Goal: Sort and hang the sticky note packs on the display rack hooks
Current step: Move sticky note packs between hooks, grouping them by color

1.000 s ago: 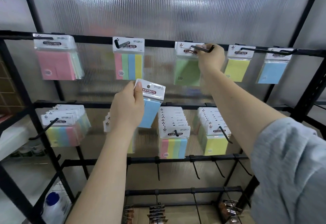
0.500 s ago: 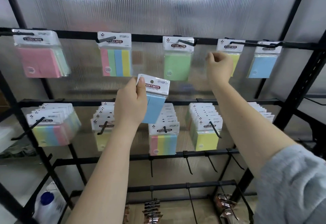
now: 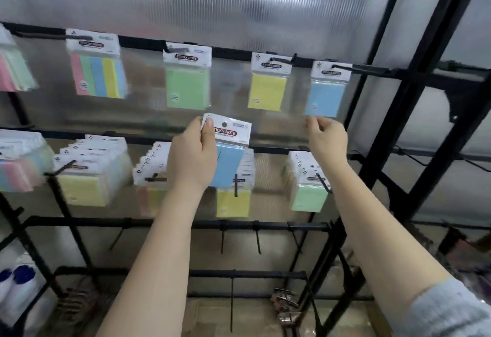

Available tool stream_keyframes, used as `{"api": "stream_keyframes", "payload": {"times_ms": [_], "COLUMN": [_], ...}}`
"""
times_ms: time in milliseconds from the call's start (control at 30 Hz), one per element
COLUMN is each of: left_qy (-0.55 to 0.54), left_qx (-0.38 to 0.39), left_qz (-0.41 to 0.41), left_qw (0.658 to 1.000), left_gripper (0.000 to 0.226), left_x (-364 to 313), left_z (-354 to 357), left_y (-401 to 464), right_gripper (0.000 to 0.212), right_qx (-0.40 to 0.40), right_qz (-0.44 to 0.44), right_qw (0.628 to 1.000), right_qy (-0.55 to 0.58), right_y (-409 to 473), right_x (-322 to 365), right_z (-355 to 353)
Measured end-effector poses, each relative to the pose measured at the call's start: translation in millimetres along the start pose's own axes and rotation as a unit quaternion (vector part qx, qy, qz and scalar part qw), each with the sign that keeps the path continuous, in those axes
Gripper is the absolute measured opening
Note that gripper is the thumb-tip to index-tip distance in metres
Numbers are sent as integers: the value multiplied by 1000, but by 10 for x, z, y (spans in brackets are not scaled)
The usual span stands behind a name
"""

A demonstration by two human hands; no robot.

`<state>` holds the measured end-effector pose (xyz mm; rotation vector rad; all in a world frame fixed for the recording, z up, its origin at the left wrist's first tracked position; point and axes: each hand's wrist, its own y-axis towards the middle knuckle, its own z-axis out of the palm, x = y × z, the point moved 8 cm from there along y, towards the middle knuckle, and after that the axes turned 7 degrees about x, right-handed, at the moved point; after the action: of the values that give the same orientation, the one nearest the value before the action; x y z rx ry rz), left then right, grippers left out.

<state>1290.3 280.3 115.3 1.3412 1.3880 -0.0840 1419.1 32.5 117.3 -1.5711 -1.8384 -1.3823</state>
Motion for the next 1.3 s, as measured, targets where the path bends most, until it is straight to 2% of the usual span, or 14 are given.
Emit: {"api": "stream_keyframes", "payload": {"times_ms": [233,433,700,833,933,1033,1100,1167,1233,1300], "left_qy": [-2,-30,-105,-158,-162,-163,-158,-156,-162,-170], "left_qx": [-21,-7,-2,17,38,47,45,35,42,48], "left_qz": [-27,-15,23,37,60,101,127,146,148,140], "left_qw": [999,999,994,987,984,980,978,976,975,974], "left_gripper": [41,41,45,35,35,25,44,51,47,34], "left_x": [-502,-753,-935,-1129,-1356,-1502,-1541,-1585,-1606,-1621], "left_z": [482,785,1061,1181,1264,1352,1420,1448,1497,1539], "left_y": [-250,-206,44,174,239,323,374,412,449,487], "right_gripper": [36,33,30,27,24,24,24,24,24,25], "right_qx": [95,136,148,142,137,146,158,168,173,173], "right_qz": [40,82,121,131,147,157,156,154,155,153], "right_qw": [995,987,979,978,976,973,972,971,970,970], "right_qy": [11,19,77,75,81,81,79,75,76,74], "right_y": [-62,-55,-86,-120,-110,-113,-112,-112,-110,-96], "right_x": [-661,-1059,-1412,-1587,-1715,-1772,-1782,-1795,-1813,-1826], "right_z": [-348,-389,-279,-200,-180,-147,-110,-79,-60,-54]}}
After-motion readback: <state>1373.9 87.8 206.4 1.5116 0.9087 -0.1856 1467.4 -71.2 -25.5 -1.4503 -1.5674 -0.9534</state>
